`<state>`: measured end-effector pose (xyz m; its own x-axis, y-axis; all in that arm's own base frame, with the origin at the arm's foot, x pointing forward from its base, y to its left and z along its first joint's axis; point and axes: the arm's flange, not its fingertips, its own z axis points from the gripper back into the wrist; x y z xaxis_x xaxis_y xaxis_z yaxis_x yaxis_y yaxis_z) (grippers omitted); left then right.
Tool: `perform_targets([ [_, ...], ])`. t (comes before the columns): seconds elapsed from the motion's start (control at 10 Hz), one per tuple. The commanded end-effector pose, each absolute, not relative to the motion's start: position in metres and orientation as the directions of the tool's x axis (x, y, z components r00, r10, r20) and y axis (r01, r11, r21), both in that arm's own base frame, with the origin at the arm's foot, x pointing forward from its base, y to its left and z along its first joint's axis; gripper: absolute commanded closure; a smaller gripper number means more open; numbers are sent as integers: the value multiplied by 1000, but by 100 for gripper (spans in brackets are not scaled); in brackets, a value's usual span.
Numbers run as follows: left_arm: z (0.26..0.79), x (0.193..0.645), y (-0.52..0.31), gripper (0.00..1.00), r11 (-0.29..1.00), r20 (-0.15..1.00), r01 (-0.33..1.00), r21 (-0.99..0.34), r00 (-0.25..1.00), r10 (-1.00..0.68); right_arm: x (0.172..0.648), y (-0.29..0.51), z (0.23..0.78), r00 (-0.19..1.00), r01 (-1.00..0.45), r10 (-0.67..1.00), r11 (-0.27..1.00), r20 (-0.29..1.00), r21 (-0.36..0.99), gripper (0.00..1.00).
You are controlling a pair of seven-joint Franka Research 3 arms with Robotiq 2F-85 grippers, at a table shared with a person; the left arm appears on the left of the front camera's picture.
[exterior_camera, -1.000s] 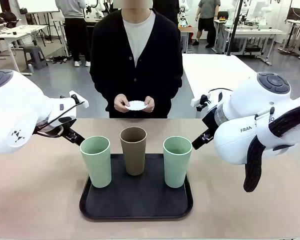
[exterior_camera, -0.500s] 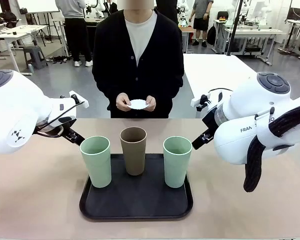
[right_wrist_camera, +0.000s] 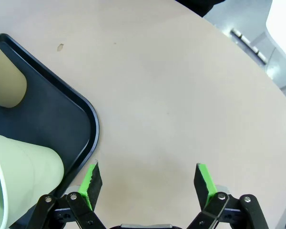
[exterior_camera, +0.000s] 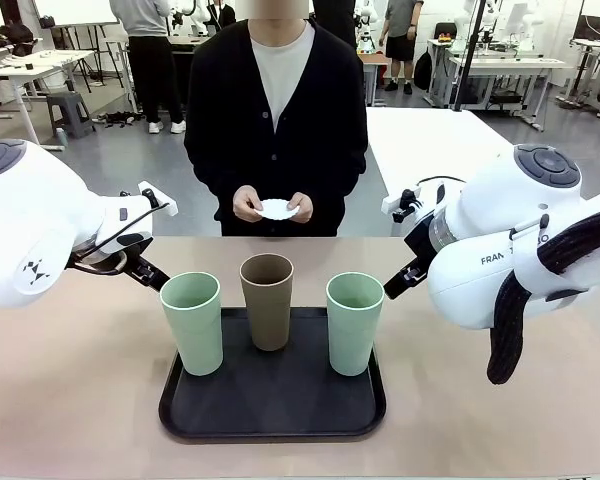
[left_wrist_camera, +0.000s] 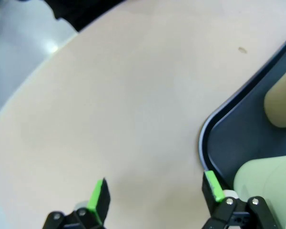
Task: Place coasters on the table and set cups on them.
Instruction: Pick up one Reusable plastic cup and place it on a coaster set by the human.
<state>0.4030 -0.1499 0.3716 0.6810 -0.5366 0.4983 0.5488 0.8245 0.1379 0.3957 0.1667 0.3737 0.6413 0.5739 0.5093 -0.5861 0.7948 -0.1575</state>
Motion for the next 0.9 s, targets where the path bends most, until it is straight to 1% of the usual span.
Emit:
perform_targets([
  [0.0,372,403,-150,0,825,498,549,138,681,-537,396,167,374,641,-586,574,795,509,-158,0],
  [0.1,384,398,-151,0,796,479,565,218,648,-592,389,166,387,642,-583,586,792,495,-180,0],
  [0.2,409,387,-151,0,786,465,553,276,638,-613,371,164,410,643,-574,582,796,498,-191,0],
  [0.3,431,374,-147,0,785,470,536,310,631,-617,351,158,434,643,-558,575,804,506,-205,0],
  [0.4,453,363,-141,0,784,477,536,313,625,-618,331,151,455,652,-540,560,816,512,-206,0],
  [0.5,476,343,-133,0,786,454,557,269,646,-613,307,146,470,667,-546,558,817,494,-185,0],
  [0.6,493,314,-125,0,789,422,582,197,676,-604,276,137,477,696,-552,574,812,431,-190,0],
  [0.8,505,273,-110,0,777,364,623,84,707,-606,222,129,478,719,-568,601,797,348,-203,0],
])
